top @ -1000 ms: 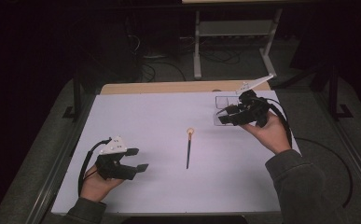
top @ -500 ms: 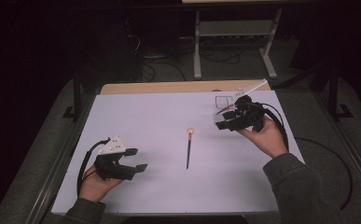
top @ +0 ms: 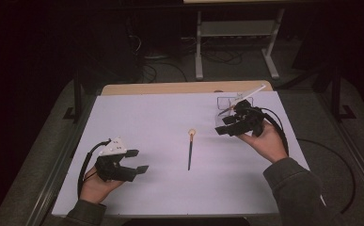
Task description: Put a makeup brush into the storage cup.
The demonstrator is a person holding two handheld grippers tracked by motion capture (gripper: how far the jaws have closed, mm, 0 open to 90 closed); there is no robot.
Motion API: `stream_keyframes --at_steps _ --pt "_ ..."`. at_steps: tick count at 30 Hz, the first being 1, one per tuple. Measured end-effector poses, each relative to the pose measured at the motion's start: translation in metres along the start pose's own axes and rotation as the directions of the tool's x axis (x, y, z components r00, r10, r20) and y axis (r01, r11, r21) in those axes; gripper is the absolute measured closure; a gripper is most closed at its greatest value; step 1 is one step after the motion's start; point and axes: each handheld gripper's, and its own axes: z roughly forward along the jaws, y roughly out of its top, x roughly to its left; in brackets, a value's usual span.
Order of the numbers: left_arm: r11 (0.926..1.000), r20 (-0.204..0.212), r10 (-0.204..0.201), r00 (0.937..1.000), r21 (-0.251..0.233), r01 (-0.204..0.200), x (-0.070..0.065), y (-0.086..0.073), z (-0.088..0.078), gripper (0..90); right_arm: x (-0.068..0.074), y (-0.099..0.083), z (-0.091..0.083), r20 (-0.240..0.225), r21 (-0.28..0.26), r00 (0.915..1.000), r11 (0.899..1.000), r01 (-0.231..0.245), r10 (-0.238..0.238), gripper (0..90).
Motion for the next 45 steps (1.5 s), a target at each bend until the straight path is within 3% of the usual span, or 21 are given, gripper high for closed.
stream_keyframes --at_steps 15,33,45 --pt "1.0000 -0.003 0.001 1.0000 -0.004 -0.001 0.000 0.001 -0.001 30.2 0.011 0.005 0.017 -0.004 0.040 0.9999 0.999 0.012 -0.012 40.7" --pt "1.0000 -0.003 0.008 1.0000 -0.006 -0.008 0.001 0.000 -0.003 30.3 0.022 0.014 0.062 -0.032 0.100 0.9994 0.995 0.015 -0.012 36.4" --pt "1.0000 -0.001 0.004 1.0000 -0.009 -0.004 0.001 0.000 -0.004 30.3 0.024 0.016 0.086 -0.013 0.130 0.9999 0.992 -0.002 0.004 36.1"
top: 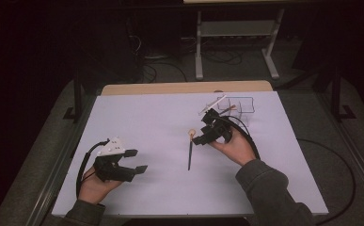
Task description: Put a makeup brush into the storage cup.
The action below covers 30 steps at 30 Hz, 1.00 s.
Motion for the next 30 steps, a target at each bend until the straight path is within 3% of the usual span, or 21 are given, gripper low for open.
stream_keyframes --at_steps 30 --pt "1.0000 -0.002 0.003 1.0000 0.005 -0.003 0.002 -0.001 -0.002 30.3 0.003 -0.001 0.047 0.050 0.097 0.9963 0.992 -0.075 0.070 39.5"
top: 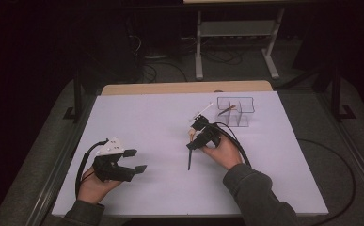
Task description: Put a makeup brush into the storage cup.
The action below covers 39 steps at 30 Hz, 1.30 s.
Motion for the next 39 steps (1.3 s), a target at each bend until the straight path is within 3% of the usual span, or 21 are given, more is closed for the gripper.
stream_keyframes --at_steps 25,29,36,39 --pt "0.9999 0.002 -0.008 1.0000 -0.008 0.008 0.001 0.000 0.000 30.1 -0.005 0.020 0.022 0.073 0.076 0.9939 0.993 -0.087 0.082 55.4" --pt "1.0000 0.003 -0.005 1.0000 0.001 0.005 0.001 0.000 -0.001 30.2 -0.003 0.021 0.026 0.097 0.093 0.9928 0.993 -0.078 0.069 59.1" --pt "0.9999 0.002 -0.004 1.0000 -0.010 0.004 0.001 0.000 0.000 30.2 0.002 0.021 0.028 0.148 0.113 0.9890 0.993 -0.016 -0.001 69.9" --pt "0.9999 0.002 -0.006 1.0000 -0.010 0.006 0.001 0.000 0.000 30.2 0.001 0.021 0.027 0.148 0.122 0.9889 0.993 -0.005 -0.013 75.3"
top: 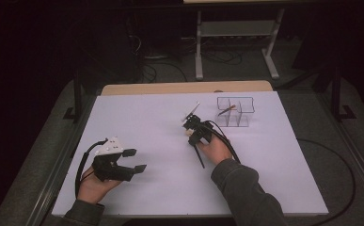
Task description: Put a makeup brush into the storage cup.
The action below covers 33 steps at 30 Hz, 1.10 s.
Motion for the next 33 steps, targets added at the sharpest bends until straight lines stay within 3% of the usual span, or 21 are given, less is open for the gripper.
stream_keyframes --at_steps 5,11,21,33 --pt "1.0000 0.000 -0.003 1.0000 0.001 0.003 0.0002 0.0002 -0.0002 30.2 -0.0001 0.0003 -0.0003 0.007 0.016 0.9997 1.000 0.025 -0.025 82.2" --pt "0.9999 -0.002 -0.010 0.9999 -0.004 0.010 -0.0001 0.0001 -0.0003 30.3 0.0050 0.0023 -0.0001 0.037 0.036 0.9961 0.996 0.078 -0.080 83.4" --pt "0.9999 -0.002 -0.013 0.9999 -0.006 0.013 0.0012 -0.0006 -0.0005 30.3 0.0008 0.0032 -0.0013 -0.008 0.052 0.9948 0.993 0.102 -0.101 83.5" --pt "0.9999 -0.002 -0.017 0.9999 -0.004 0.017 0.0016 -0.0008 -0.0007 30.3 -0.0001 0.0013 -0.0029 -0.027 0.064 0.9932 0.991 0.115 -0.113 83.6"
